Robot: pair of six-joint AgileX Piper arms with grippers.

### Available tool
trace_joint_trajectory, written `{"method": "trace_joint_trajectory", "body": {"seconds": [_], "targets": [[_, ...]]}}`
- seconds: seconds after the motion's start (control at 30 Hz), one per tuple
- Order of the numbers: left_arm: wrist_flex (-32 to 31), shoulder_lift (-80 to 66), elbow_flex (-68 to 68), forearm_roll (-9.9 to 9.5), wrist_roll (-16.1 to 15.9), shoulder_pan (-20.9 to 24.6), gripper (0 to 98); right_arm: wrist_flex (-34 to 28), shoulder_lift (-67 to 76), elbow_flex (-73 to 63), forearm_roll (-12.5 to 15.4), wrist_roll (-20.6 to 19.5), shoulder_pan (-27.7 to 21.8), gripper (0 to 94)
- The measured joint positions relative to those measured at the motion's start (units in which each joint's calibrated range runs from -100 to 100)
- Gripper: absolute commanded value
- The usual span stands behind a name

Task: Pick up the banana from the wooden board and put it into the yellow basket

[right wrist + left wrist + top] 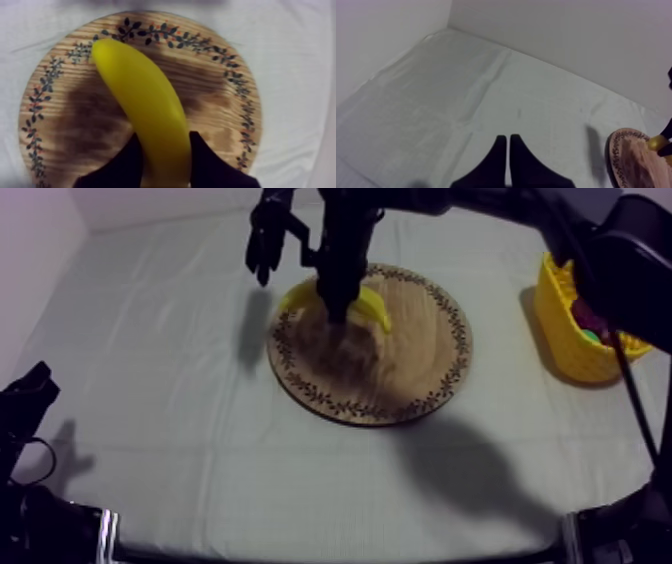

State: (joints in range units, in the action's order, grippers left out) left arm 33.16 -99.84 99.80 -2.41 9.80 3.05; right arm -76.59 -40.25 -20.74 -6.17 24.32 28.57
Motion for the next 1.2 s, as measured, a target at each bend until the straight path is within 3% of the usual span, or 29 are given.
{"method": "trace_joint_trajectory", "body": {"seconds": [0.5, 0.87, 1.2], "targets": [[0.0, 0.0, 0.0, 0.0, 0.0, 0.0, 0.1, -9.71, 17.35, 0.58, 0.1, 0.26, 0.01, 18.4], [0.0, 0.0, 0.0, 0.0, 0.0, 0.0, 0.1, -12.17, 25.85, 4.31, -0.8, -1.35, 1.77, 19.1], [0.0, 0.0, 0.0, 0.0, 0.0, 0.0, 0.1, -13.0, 28.97, 8.5, -2.45, -4.0, -2.37, 20.9]]}}
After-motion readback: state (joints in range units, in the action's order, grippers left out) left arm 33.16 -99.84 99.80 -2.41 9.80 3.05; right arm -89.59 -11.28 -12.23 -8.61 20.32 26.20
